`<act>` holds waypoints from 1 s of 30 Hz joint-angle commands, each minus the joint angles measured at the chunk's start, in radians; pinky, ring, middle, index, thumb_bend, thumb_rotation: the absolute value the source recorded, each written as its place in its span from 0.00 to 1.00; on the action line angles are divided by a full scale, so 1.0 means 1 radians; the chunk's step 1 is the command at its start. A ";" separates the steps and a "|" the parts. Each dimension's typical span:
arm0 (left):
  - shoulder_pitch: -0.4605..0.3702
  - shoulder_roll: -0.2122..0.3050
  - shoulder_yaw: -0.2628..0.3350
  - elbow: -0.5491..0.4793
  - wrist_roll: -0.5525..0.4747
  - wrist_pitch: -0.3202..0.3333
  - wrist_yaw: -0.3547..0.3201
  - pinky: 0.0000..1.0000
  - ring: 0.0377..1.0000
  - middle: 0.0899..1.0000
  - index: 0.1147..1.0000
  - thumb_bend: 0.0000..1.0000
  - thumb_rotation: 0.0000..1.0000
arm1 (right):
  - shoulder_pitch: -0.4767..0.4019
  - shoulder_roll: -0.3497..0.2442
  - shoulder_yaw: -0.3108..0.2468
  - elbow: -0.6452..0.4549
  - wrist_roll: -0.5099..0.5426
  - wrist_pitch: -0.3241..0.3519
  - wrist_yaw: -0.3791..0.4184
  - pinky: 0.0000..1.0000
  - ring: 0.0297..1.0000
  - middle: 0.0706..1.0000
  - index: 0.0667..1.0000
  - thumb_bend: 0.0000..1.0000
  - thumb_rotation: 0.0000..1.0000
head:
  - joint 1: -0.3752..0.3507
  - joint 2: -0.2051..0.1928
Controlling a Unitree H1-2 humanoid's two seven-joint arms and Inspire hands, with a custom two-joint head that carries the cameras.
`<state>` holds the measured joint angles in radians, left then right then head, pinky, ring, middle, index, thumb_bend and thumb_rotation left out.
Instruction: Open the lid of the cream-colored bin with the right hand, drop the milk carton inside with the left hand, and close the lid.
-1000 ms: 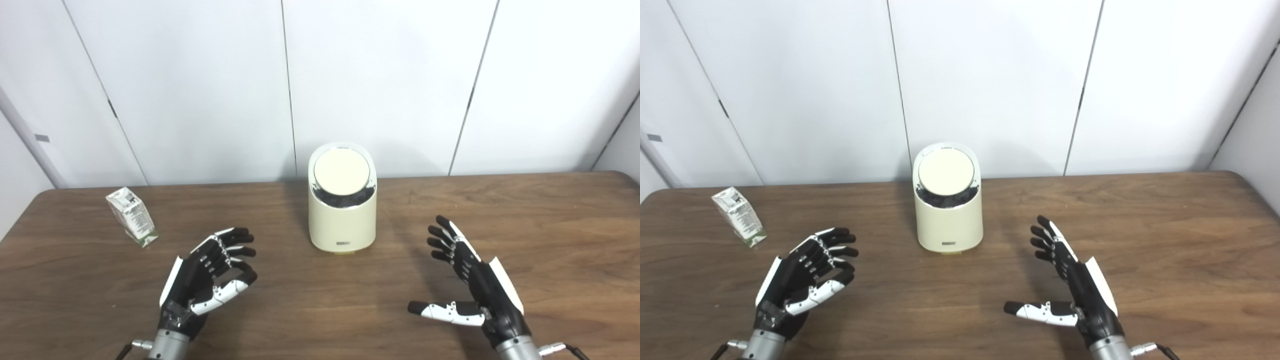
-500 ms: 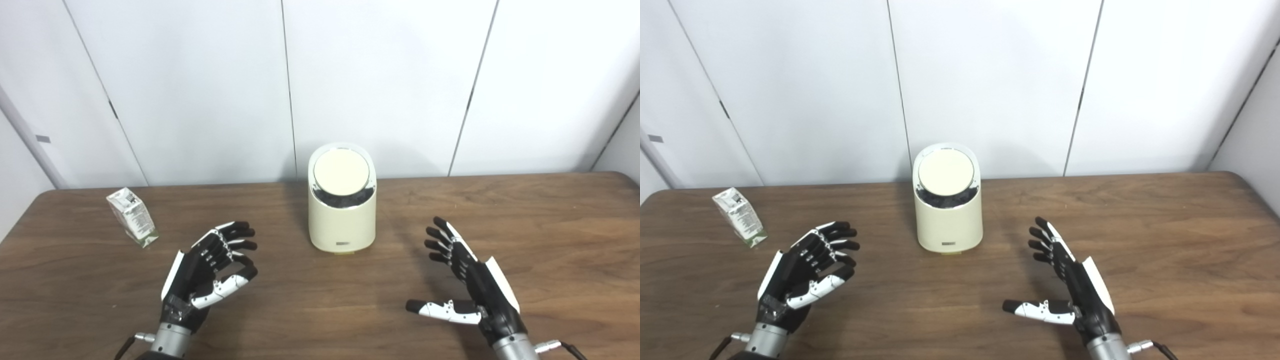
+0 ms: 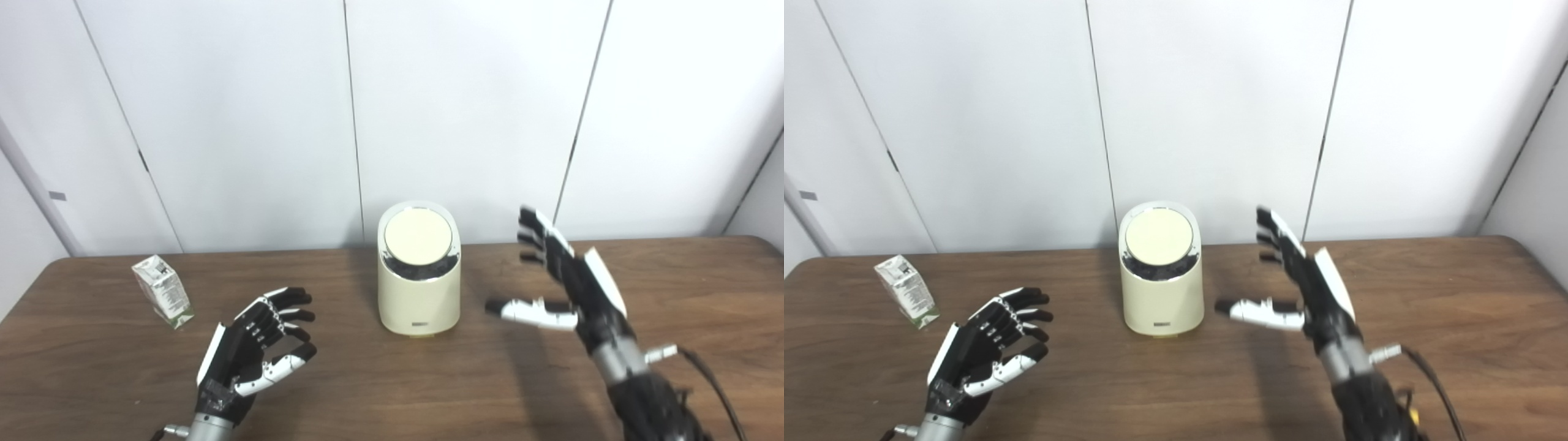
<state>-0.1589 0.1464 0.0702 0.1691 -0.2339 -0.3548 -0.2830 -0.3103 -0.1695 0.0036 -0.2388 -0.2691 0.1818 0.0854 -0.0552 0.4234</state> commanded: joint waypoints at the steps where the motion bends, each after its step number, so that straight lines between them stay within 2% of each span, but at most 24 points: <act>1: 0.018 -0.012 -0.007 0.039 -0.007 -0.018 0.000 0.53 0.66 0.72 0.72 0.67 0.08 | -0.086 -0.022 0.005 -0.032 -0.018 0.033 0.012 0.80 0.89 0.94 0.93 0.80 0.36 | 0.000 0.000; 5: 0.015 -0.012 -0.008 0.043 0.001 -0.024 0.003 0.53 0.65 0.72 0.72 0.67 0.09 | -0.166 -0.037 0.026 -0.030 -0.026 0.080 0.031 0.79 0.91 0.94 0.92 0.79 0.35 | 0.002 0.001; 10: 0.011 -0.011 -0.008 0.054 -0.001 -0.031 0.000 0.53 0.65 0.72 0.73 0.68 0.09 | -0.267 -0.039 0.063 -0.008 -0.092 0.169 0.031 0.72 0.89 0.94 0.91 0.79 0.33 | 0.006 0.003; 15: 0.010 -0.010 -0.011 0.051 0.006 -0.032 0.001 0.53 0.65 0.71 0.72 0.68 0.11 | -0.344 -0.046 0.110 0.038 -0.165 0.215 0.031 0.66 0.85 0.92 0.92 0.79 0.34 | 0.008 0.008; 19: 0.011 -0.013 -0.011 0.047 0.006 -0.024 0.006 0.53 0.65 0.71 0.72 0.68 0.10 | -0.399 -0.033 0.134 0.087 -0.193 0.256 0.034 0.65 0.85 0.92 0.93 0.79 0.34 | 0.006 0.011; 21: 0.011 -0.014 -0.012 0.047 0.006 -0.022 0.006 0.53 0.65 0.71 0.72 0.68 0.10 | -0.421 -0.026 0.150 0.121 -0.211 0.257 0.027 0.64 0.85 0.92 0.93 0.80 0.34 | 0.004 0.012; 25: 0.006 -0.013 -0.013 0.053 0.010 -0.030 0.006 0.53 0.65 0.71 0.72 0.69 0.11 | -0.452 -0.002 0.173 0.185 -0.241 0.257 0.008 0.68 0.86 0.93 0.93 0.79 0.31 | 0.005 0.015; 30: 0.007 -0.017 -0.014 0.043 0.011 -0.017 0.011 0.53 0.65 0.71 0.72 0.69 0.11 | -0.476 0.020 0.177 0.261 -0.246 0.224 -0.016 0.72 0.87 0.93 0.93 0.81 0.27 | 0.008 0.016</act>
<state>-0.1678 0.1450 0.0651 0.1763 -0.2281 -0.3616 -0.2793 -0.7229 -0.1462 0.1840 0.0321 -0.5038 0.4428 0.1019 -0.0476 0.4387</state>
